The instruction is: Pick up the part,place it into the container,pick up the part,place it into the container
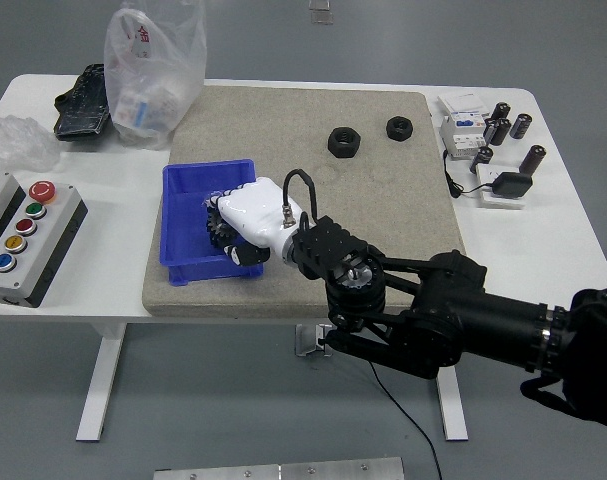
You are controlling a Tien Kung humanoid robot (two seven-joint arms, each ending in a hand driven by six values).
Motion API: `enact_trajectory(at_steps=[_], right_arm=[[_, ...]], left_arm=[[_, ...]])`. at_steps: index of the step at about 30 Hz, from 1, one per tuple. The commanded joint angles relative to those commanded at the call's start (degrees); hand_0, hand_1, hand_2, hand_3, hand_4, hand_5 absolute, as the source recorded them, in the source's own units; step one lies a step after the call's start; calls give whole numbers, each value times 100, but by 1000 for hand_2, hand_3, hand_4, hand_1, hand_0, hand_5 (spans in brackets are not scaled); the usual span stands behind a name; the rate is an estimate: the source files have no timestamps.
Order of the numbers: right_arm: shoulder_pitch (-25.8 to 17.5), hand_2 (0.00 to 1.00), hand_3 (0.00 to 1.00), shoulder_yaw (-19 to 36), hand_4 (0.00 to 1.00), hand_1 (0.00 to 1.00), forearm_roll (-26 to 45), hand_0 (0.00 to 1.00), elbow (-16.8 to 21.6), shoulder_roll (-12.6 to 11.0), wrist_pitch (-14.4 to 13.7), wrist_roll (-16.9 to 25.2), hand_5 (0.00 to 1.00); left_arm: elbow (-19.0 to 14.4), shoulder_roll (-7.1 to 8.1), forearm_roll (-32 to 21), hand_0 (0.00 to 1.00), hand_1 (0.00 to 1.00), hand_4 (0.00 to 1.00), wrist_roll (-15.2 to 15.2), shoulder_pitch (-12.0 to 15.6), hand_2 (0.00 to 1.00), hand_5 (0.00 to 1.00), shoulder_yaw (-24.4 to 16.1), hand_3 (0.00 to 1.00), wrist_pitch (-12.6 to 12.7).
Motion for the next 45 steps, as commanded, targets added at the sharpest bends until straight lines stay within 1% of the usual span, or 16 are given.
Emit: enact_trajectory(at_steps=[1, 2, 7, 8, 13, 14, 18, 22, 27, 31, 32, 35, 37, 38, 39, 45], right_arm=[[-2, 790, 910, -8, 502, 775, 2, 545, -8, 0, -4, -7, 171], [-4, 819, 951, -15, 580, 801, 1, 549, -10, 0, -7, -12, 178], [-14, 819, 951, -28, 580, 801, -16, 549, -1, 0, -22, -23, 178], [-16, 825, 965, -25, 649, 805, -23, 553, 1, 0, -25, -27, 202], [-56, 825, 965, 74, 649, 805, -46, 553, 19, 0, -68, -65, 202], [-67, 846, 998, 108, 733, 817, -41, 552, 25, 0, -90, -76, 245], [-129, 846, 998, 342, 733, 817, -32, 552, 111, 0, -225, -93, 245], [-268, 847, 998, 830, 706, 817, -9, 552, 420, -95, -450, -95, 222], [-540, 835, 998, 1651, 707, 807, 178, 541, 965, -519, -760, 31, 241], [-893, 835, 998, 2403, 707, 807, 461, 541, 1346, -896, -1064, 326, 241], [-1015, 790, 967, 2614, 734, 786, 578, 535, 1409, -982, -1160, 443, 281], [-1379, 790, 967, 3174, 734, 786, 960, 535, 1433, -1176, -1434, 796, 281], [-1634, 790, 967, 3534, 734, 786, 1303, 535, 1302, -1255, -1585, 1053, 281], [-1750, 776, 918, 3681, 739, 761, 1458, 528, 1223, -1274, -1634, 1167, 282], [-1888, 776, 918, 3854, 739, 761, 1642, 528, 1146, -1298, -1680, 1297, 282], [-2649, 776, 904, 4674, 743, 772, 2447, 529, 1104, -1403, -1745, 1847, 282]], left_arm=[[0, 0, 2, 715, 565, 646, 0, -1, 567, 532, 1, 626, -1], [0, 0, 6, 715, 563, 645, 1, -1, 567, 534, 0, 626, -2], [0, 2, 16, 715, 563, 645, 5, -9, 567, 534, -9, 626, -3], [0, 3, 15, 715, 563, 646, 4, -11, 567, 535, -9, 626, -3], [0, 1, 29, 715, 563, 646, 7, -16, 567, 535, -15, 626, -6], [0, 0, 35, 715, 563, 647, 10, -15, 566, 535, -19, 625, -6], [0, -3, 46, 715, 563, 647, 11, -8, 566, 535, -28, 625, -4], [0, -9, 48, 715, 564, 645, 5, 2, 567, 535, -32, 625, -4], [0, -33, 39, 715, 564, 644, 9, 25, 567, 535, -35, 625, 1], [0, -46, 21, 715, 564, 644, 8, 28, 567, 535, -38, 625, 10], [0, -49, 15, 715, 563, 643, 3, 25, 567, 535, -38, 625, 11], [0, -54, -6, 715, 563, 643, -13, 17, 567, 535, -30, 625, 13], [0, -58, -38, 715, 563, 643, -22, 15, 567, 535, -12, 625, 15], [0, -59, -30, 715, 563, 643, -18, 16, 567, 535, -14, 625, 15], [0, -61, -16, 715, 563, 643, -12, 17, 567, 535, -17, 625, 15], [0, -63, 53, 715, 564, 643, -12, 28, 567, 535, -15, 625, -2]])
